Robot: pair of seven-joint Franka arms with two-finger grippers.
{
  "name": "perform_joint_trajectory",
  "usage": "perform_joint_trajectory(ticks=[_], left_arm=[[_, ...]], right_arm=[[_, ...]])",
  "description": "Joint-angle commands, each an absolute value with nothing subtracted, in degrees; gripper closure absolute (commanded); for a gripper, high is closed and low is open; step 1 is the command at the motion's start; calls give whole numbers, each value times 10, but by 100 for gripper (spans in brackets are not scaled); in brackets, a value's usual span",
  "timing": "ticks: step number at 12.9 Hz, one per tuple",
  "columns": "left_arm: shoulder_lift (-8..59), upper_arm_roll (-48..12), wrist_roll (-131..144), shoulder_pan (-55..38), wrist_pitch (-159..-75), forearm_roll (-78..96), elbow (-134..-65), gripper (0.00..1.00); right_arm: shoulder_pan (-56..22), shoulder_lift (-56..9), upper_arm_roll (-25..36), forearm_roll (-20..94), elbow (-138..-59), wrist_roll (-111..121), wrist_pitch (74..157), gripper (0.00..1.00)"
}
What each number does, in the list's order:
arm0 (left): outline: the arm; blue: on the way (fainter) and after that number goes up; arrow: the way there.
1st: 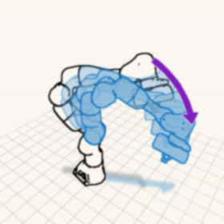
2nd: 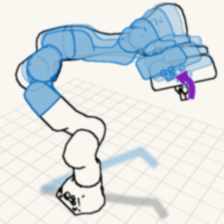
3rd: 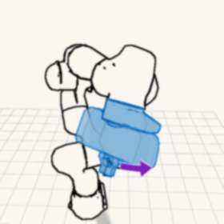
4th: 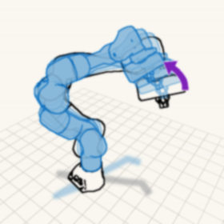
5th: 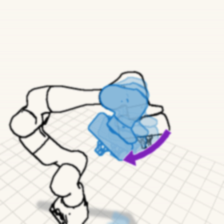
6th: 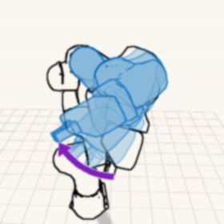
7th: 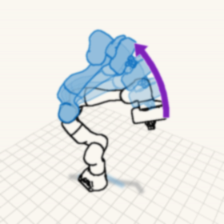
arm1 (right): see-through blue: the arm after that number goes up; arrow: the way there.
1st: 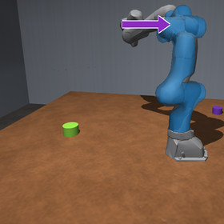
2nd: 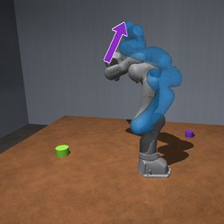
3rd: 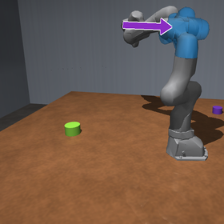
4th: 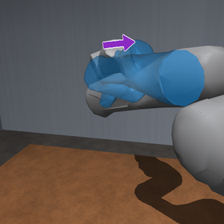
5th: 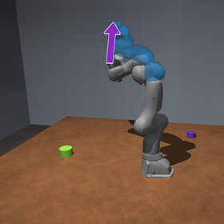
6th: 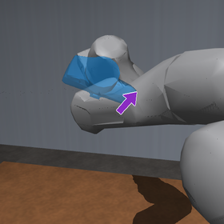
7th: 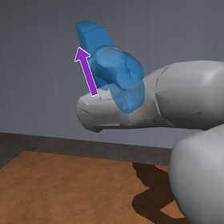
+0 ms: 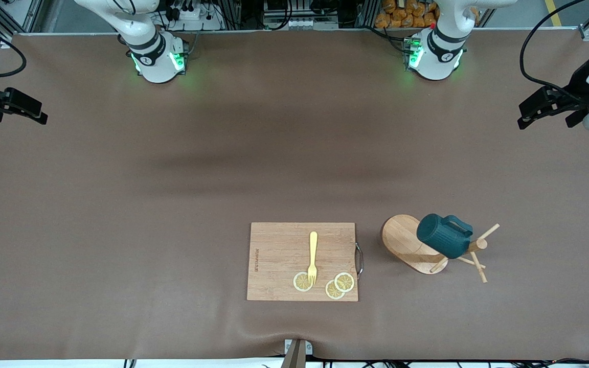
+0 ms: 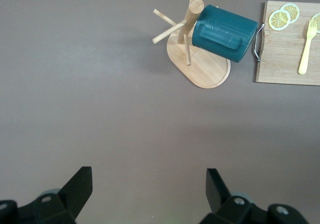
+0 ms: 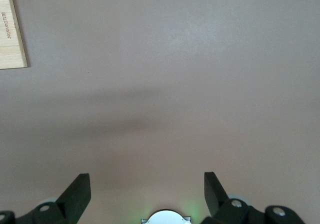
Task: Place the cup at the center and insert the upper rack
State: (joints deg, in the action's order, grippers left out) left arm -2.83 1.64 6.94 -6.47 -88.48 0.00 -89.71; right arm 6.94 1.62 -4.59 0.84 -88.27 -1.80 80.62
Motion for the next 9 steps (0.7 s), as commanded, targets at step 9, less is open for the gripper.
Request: perform_joint_trajectory(ticks=[9], left_arm=[[-23, 18, 58, -63, -867, -9, -876, 0]], right_arm=[[76, 32, -51, 3, -896, -19, 805, 0]])
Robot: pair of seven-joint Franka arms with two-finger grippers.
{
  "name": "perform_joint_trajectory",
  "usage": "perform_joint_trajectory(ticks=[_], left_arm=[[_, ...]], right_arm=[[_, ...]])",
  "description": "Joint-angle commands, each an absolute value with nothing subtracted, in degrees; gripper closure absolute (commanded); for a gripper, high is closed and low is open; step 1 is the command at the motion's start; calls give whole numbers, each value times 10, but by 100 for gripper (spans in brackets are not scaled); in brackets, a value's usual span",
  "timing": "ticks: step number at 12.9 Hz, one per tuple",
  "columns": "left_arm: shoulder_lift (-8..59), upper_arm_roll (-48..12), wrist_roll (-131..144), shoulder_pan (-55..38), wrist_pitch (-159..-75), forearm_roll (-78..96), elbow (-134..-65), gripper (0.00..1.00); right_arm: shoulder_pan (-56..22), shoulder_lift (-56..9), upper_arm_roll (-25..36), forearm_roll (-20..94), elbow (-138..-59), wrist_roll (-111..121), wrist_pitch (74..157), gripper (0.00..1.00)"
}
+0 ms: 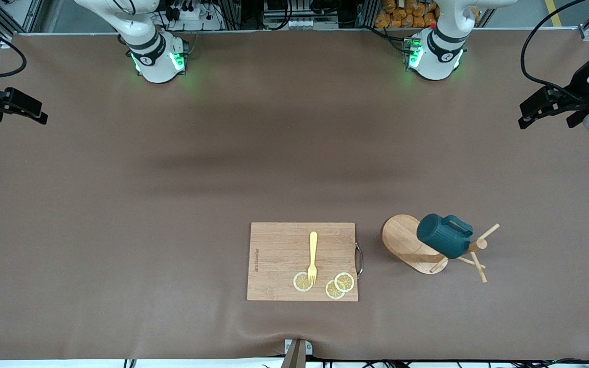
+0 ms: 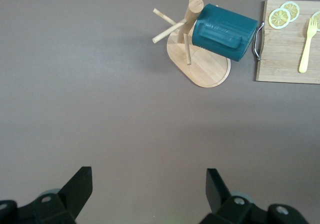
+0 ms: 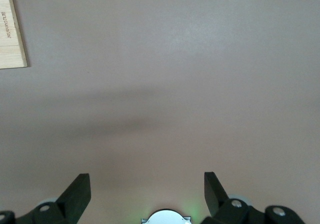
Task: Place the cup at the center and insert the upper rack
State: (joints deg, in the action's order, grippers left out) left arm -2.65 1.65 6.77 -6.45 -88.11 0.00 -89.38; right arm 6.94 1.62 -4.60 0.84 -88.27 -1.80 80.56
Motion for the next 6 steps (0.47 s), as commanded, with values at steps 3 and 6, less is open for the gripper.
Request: perform_joint_trajectory(ticks=[3, 6], left_arm=[[-23, 19, 58, -62, -863, -9, -875, 0], [-23, 20, 57, -62, -862, -9, -876, 0]], right_arm=[[76, 31, -51, 3, -896, -19, 805, 0], [76, 31, -51, 4, -896, -18, 805, 0]])
